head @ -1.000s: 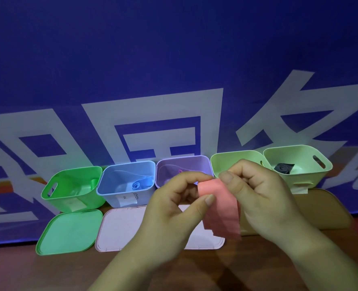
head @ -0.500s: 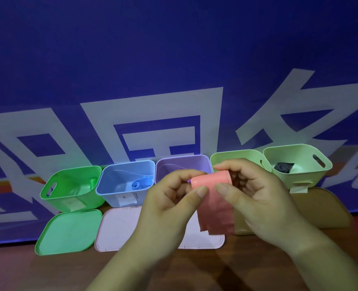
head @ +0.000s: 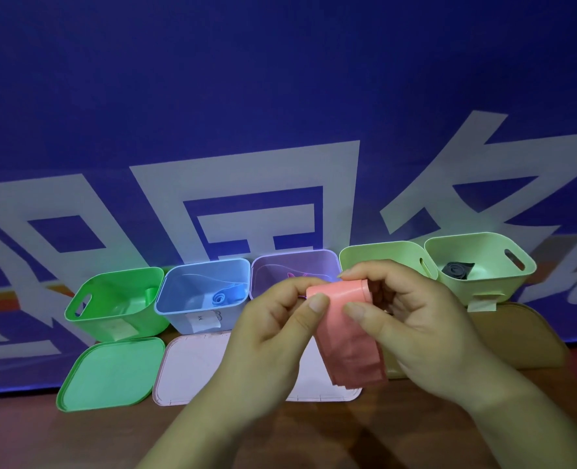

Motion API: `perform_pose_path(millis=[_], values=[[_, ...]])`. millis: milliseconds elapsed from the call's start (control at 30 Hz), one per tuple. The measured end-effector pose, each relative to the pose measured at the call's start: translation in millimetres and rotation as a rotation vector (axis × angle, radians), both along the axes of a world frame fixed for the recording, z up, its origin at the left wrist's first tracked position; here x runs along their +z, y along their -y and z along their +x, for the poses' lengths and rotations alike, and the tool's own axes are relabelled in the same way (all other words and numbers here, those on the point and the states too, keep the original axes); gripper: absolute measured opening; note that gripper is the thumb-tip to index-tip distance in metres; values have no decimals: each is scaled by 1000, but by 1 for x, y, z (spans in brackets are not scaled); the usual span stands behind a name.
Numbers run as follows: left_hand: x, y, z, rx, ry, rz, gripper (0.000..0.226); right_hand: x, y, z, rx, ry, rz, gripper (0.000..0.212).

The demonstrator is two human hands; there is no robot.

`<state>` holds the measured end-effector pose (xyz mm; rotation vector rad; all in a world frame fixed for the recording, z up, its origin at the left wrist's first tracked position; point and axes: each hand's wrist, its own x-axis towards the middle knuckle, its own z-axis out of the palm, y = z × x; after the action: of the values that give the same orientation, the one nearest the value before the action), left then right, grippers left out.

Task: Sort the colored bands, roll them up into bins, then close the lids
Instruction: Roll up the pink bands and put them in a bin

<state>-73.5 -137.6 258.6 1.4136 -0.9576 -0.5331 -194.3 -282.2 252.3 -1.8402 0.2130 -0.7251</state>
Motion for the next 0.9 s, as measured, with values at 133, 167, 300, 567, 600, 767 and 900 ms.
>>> perform_pose_path(millis=[133, 167, 300, 567, 600, 767, 900], values=[[2, -1, 3, 16, 84, 44, 21, 1, -1, 0, -6, -36, -20, 38], [1, -1, 3, 18, 83, 46, 20, 1, -1, 0, -8, -41, -27, 39], [-2, 1, 3, 11, 34, 19, 30, 4, -2, 0, -28, -43, -57, 40], [-5, 3, 0, 25, -13, -77, 34, 3, -5, 1, -35, -30, 1, 39], [-5, 3, 0, 29, 2, -79, 33, 4, -5, 1, -45, -35, -7, 37], [-6, 3, 0, 51, 27, -71, 32, 6, -6, 1, -110, -93, -42, 33], [-6, 1, 1, 47, 21, -41, 29, 7, -4, 1, -107, -104, -66, 36]])
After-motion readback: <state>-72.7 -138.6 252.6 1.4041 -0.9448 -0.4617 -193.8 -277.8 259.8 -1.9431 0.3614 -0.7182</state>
